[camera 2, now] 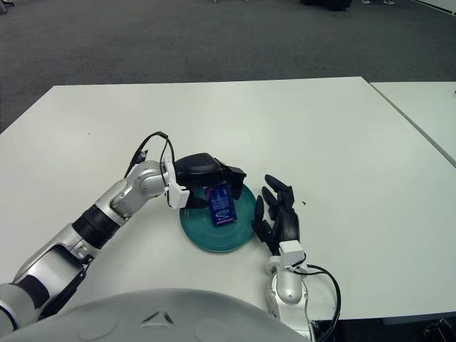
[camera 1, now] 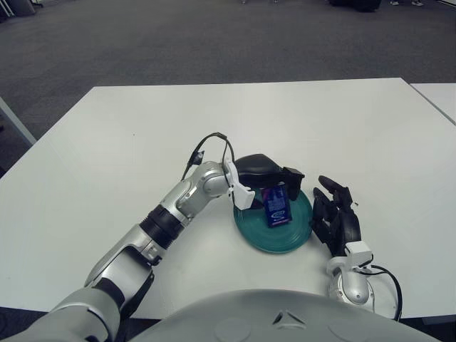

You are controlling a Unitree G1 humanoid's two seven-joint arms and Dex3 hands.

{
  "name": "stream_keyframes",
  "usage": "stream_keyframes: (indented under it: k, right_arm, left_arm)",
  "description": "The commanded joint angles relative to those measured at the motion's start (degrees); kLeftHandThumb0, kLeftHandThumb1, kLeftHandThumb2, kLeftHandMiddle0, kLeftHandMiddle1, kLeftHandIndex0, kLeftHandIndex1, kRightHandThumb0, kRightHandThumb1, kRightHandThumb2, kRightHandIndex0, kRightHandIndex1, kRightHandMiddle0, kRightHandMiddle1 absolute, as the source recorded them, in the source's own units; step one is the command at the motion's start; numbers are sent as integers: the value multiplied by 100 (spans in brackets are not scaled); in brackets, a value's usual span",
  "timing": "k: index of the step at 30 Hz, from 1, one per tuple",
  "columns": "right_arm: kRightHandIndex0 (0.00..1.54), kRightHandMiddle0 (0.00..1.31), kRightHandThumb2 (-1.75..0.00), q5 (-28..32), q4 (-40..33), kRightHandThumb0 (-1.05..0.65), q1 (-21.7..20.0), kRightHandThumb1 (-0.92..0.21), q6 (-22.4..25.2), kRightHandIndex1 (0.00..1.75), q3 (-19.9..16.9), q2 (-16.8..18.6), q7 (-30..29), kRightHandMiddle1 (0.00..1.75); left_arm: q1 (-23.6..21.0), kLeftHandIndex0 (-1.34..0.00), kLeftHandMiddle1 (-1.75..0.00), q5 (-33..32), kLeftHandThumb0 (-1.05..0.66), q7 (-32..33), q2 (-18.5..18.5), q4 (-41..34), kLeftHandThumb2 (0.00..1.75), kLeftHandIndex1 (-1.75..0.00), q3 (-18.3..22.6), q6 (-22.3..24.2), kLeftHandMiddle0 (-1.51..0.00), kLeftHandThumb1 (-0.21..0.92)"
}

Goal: Put the gum into the plate.

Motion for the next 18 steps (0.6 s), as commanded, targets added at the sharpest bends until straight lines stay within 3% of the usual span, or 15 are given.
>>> stream_keyframes:
  k: [1,2,4,7,11,14,18]
  right_arm:
    - [31,0,-76,75,204,-71,452,-92,173,23,-15,-30,59,69]
    - [31,0,-77,92,196,-71,465,-92,191,23,-24,-19,61,68]
    - [31,0,-77,122,175,-72,482,-92,237,22,-40,2,60,65]
    - [30,0,-78,146,146,-74,491,-92,283,21,-54,24,48,62]
    - [31,0,-79,148,125,-73,480,-92,308,21,-63,61,13,65]
    - [32,0,-80,158,136,-73,458,-92,330,21,-71,74,8,68]
    - [33,0,-81,157,141,-74,449,-92,350,20,-62,84,0,70]
  left_arm:
    - [-137,-17,-155,-31,-70,-21,50,85,65,-143,40,-21,-24,62]
    - [-130,-13,-149,-34,-75,26,42,135,59,-138,45,-79,-21,65]
    - [-110,-5,-119,-40,-93,132,23,234,39,-117,57,-192,-14,75]
    - [-79,-2,-94,-38,-101,270,10,369,24,-99,76,-346,-8,82]
    - [-54,0,-62,-12,-103,413,25,529,16,-75,75,-539,-2,88]
    - [-81,0,-25,-17,-104,455,57,629,14,-50,54,-706,-1,91]
    - [-119,0,-7,-25,-105,455,103,696,16,-22,61,-887,0,92]
